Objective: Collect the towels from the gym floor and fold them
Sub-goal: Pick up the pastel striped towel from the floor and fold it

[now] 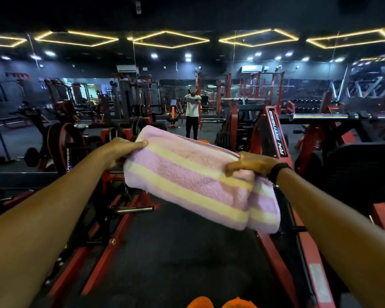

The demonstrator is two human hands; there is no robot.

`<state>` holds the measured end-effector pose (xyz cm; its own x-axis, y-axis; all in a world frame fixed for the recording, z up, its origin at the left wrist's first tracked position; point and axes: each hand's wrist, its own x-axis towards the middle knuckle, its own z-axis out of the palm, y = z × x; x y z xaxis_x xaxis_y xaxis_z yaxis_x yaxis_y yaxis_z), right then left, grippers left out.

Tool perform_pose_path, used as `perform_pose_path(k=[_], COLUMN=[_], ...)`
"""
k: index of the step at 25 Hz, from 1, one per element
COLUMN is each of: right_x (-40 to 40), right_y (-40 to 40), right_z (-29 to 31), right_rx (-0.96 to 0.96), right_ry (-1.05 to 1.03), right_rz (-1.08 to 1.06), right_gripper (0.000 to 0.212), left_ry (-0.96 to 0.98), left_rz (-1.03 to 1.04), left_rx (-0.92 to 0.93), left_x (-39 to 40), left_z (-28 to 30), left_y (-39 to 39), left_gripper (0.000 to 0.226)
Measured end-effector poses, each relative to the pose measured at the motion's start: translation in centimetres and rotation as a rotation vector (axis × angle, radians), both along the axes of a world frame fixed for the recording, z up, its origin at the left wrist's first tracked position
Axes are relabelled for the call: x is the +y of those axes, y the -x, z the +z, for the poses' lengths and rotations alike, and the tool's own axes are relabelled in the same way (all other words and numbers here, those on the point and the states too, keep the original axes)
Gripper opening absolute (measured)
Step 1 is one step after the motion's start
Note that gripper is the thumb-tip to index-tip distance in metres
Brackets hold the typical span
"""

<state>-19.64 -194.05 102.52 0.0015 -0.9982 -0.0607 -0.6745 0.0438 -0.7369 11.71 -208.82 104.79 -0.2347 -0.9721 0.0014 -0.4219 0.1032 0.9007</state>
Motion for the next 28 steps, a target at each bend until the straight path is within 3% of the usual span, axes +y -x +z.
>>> perform_pose_path(k=[2,8,14,17,22,28], right_x=[-0.3,-1.0,0.2,0.5,1.3,0.7], right_y=[0.3,2.0,6.2,8.9,11.5,14.6], right_z=[1.4,1.4,-3.1,-7.1,-13.2,-24.5], right_rx=[0.092,0.332,0.527,0.504,0.439,0.308], right_ry=[0.026,-0.118,-0.279,-0.303,-0.388,-0.581], right_rz=[-0.019,-0.091,-0.228,-0.272,-0.381,-0.519], right_gripper=[0.019,0.048,0.036,0.047,0.038,0.054], left_ry=[0.009,-0.004,0.1,0.096,0.005,-0.133], left_rz=[0.023,0.017,-0.083,-0.136,-0.253,-0.403], left_rx=[0.003,-0.082,-0.154,-0.207,-0.326,-0.402], left_x=[-0.4,-0.7,0.4,0.5,0.3,-2.1], left_z=[-0.9,-3.5,-8.8,-13.2,-19.8,-30.1], left_y=[-0.3,0.5,4.3,6.9,11.6,17.6], left_gripper=[0.022,0.031,0.033,0.039,0.041,0.034])
